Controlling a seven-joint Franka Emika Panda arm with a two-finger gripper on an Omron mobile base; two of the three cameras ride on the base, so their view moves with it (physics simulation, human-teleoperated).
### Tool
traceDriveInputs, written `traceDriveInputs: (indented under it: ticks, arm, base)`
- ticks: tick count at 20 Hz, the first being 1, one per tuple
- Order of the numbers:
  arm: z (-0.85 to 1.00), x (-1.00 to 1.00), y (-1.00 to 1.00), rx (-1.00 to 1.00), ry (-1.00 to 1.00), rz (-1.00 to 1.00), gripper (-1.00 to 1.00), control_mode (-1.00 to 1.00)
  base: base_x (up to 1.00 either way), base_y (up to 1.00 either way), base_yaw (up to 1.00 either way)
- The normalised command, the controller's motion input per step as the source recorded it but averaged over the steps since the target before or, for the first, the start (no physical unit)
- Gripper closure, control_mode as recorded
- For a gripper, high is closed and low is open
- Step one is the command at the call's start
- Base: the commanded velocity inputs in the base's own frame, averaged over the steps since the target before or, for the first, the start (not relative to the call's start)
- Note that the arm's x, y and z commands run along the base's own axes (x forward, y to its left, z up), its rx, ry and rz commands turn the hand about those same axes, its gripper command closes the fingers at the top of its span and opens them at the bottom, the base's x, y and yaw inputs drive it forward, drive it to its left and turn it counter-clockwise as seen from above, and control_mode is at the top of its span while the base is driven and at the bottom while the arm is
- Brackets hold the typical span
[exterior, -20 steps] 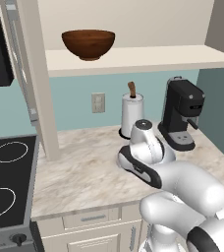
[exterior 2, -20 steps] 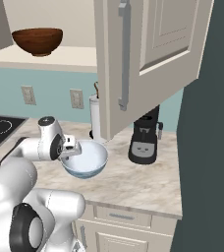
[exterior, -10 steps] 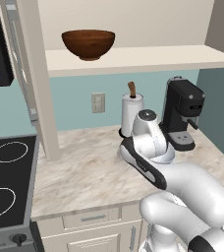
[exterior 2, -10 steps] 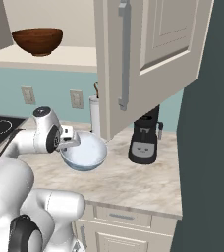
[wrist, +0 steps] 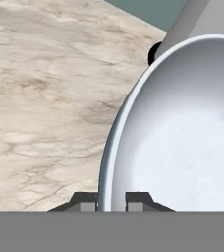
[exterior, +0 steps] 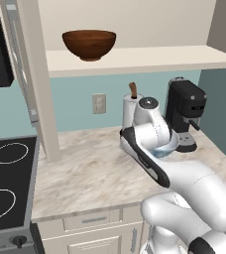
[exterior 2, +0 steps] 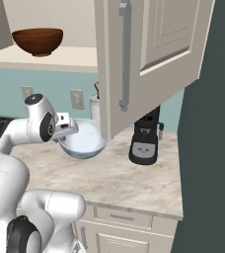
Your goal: Open the cabinet. Pick the bowls from the counter and place them in the cabinet. Then close the cabinet.
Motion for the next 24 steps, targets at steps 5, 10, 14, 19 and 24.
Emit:
traceDriveInputs:
  ticks: [5, 10, 14, 19, 24]
  arm:
    - [0.65, 0.0, 0.0, -0.1, -0.01, 0.05, 1.0, -1.0]
    - [0.52, 0.0, 0.0, -0.06, -0.02, 0.03, 1.0, -1.0]
    - [0.42, 0.0, 0.0, -0.05, -0.04, 0.03, 1.0, -1.0]
    - [0.33, -0.01, 0.0, -0.04, -0.06, 0.01, 1.0, -1.0]
    - [0.31, -0.01, -0.06, -0.02, -0.13, 0.0, 1.0, -1.0]
  base:
    - [0.0, 0.0, 0.0]
    - [0.0, 0.0, 0.0]
    - [0.0, 0.0, 0.0]
    - [0.0, 0.0, 0.0]
    - [0.0, 0.0, 0.0]
